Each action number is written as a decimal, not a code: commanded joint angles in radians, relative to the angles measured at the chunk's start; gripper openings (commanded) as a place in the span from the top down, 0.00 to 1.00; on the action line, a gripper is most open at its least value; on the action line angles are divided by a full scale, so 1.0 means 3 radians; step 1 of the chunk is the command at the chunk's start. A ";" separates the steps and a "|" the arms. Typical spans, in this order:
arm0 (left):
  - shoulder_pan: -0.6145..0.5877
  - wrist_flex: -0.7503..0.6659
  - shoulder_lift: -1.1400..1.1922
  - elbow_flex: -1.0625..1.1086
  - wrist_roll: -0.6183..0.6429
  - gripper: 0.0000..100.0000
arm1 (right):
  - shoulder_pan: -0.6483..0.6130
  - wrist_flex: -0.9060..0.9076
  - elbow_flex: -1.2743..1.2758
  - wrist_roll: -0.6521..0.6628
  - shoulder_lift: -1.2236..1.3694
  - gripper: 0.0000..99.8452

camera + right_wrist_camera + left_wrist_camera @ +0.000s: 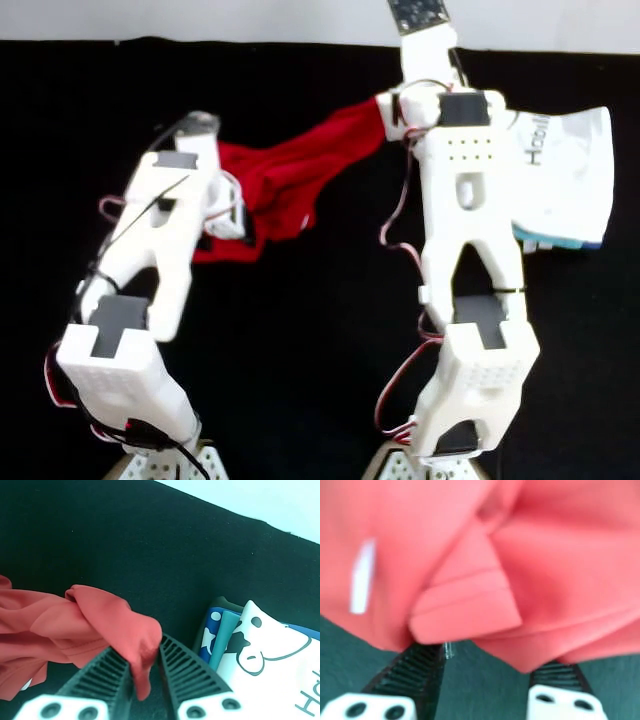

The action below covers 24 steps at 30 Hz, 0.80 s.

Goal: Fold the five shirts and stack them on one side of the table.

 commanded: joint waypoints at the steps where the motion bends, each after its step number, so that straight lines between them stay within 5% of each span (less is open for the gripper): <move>1: -0.0064 -0.0113 -0.0182 -0.0023 -0.0097 0.76 | 0.0049 -0.0018 -0.0043 0.0031 -0.0033 0.99; 10: -0.0110 -0.0348 -0.0043 -0.0008 -0.0102 0.76 | 0.0043 -0.0018 -0.0043 0.0031 -0.0028 0.99; 16: -0.0141 0.0297 -0.0003 -0.0545 -0.0102 0.76 | 0.0043 -0.0018 -0.0038 0.0031 -0.0028 0.99; 24: -0.0294 0.0317 0.0043 -0.0591 -0.0491 0.76 | 0.0043 -0.0023 -0.0038 0.0031 -0.0028 0.99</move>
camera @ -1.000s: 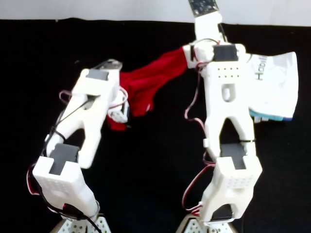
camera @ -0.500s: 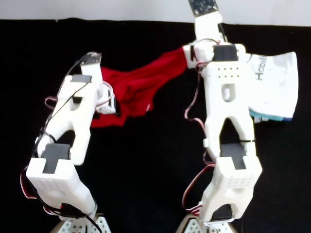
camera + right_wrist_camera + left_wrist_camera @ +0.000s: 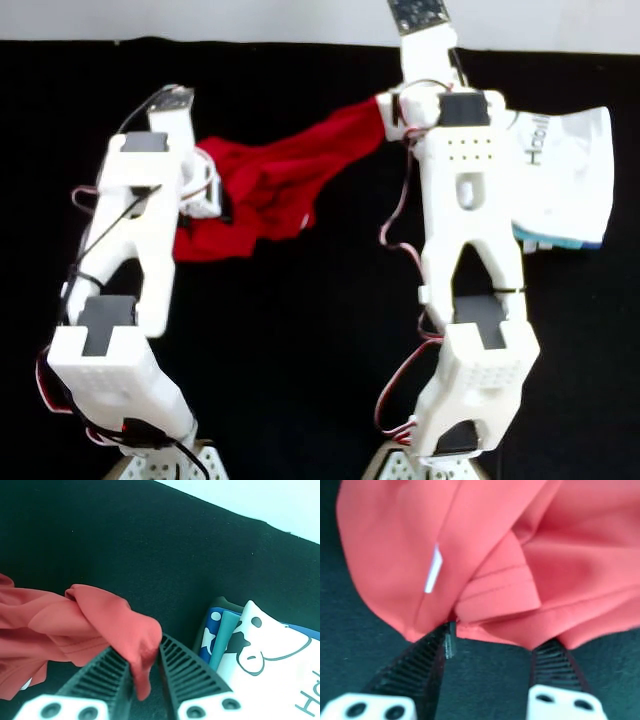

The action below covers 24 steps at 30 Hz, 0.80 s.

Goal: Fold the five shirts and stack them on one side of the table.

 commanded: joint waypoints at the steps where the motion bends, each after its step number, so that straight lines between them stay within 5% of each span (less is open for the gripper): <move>1: -0.0038 0.0026 0.0079 -0.0095 -0.0092 0.76 | 0.0043 -0.0023 -0.0038 0.0031 -0.0028 0.99; 9: 0.0043 -0.0041 0.0616 -0.0105 -0.0092 0.77 | 0.0043 -0.0023 -0.0038 0.0031 -0.0033 0.99; 15: 0.0043 0.0020 0.0238 -0.0176 -0.0082 1.00 | 0.0043 -0.0013 -0.0038 0.0031 -0.0043 0.99; 24: 0.0033 0.0915 -0.0719 -0.0683 -0.0097 0.99 | 0.0049 0.0483 -0.0565 0.0015 -0.0197 0.99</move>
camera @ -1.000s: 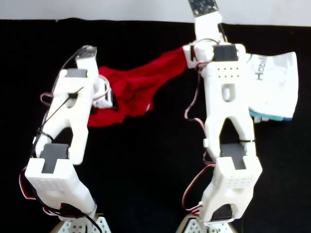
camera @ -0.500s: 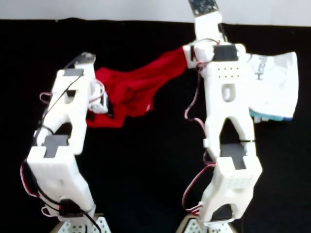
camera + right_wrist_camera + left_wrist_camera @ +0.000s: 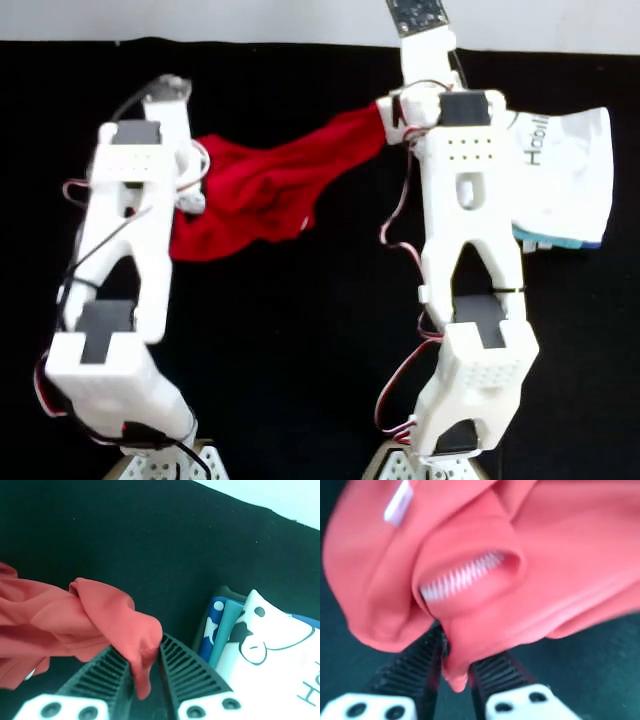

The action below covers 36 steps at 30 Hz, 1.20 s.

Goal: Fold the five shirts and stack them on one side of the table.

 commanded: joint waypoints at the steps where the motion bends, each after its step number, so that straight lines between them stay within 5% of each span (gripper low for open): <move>1: 0.0008 0.0430 -0.0499 -0.0361 -0.0026 0.99 | 0.0049 0.0253 -0.0494 0.0015 -0.0233 0.99; 8: -0.0222 0.0992 -0.1071 -0.1087 -0.0031 0.99 | 0.0258 0.0550 -0.1297 0.0015 -0.0468 0.99; 21: -0.0540 0.0997 -0.1562 -0.1752 -0.0020 0.99 | 0.0120 0.0826 -0.1767 0.0020 -0.0862 0.99; 36: -0.0442 0.1069 -0.0417 0.0013 -0.0276 0.99 | 0.0013 0.1660 -0.1624 -0.0015 -0.0074 0.99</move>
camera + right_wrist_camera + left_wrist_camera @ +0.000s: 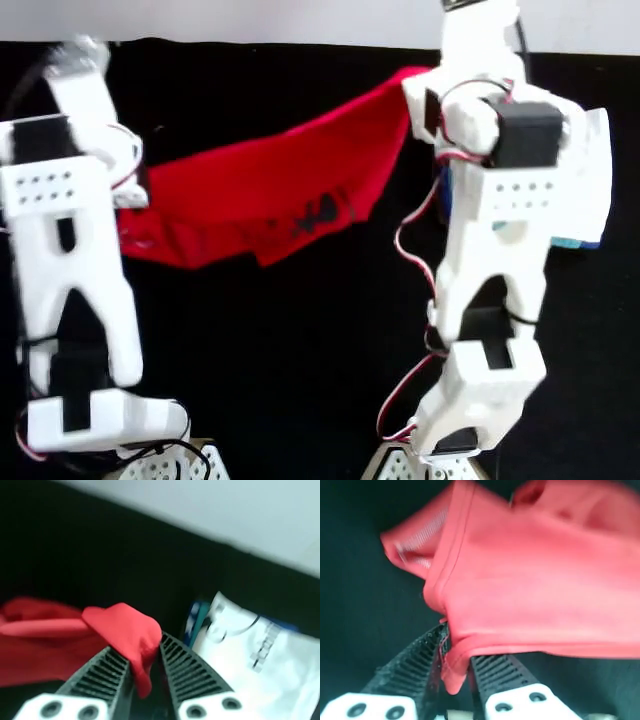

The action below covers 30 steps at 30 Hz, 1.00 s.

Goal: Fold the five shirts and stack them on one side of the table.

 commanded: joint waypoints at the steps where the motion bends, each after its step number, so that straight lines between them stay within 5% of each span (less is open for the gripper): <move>1: 0.0110 0.0092 0.0243 0.0320 -0.0373 0.99 | -0.0003 0.0084 0.0054 -0.0097 0.0151 0.99; 9: 0.0233 0.0276 0.0729 0.0509 -0.0563 0.98 | 0.0023 0.0069 0.0959 -0.0409 -0.0115 0.99; 16: 0.0279 0.0205 0.0898 0.0494 -0.0578 0.81 | 0.0120 -0.0263 0.1685 -0.0394 -0.0345 0.99; 23: 0.0355 -0.0292 0.1092 0.0488 -0.0563 0.83 | 0.0197 -0.0437 0.2069 -0.0389 -0.0371 0.99; 30: 0.0713 0.0056 0.0872 0.0355 -0.0389 0.83 | 0.0248 -0.0437 0.2059 -0.0389 -0.0371 0.99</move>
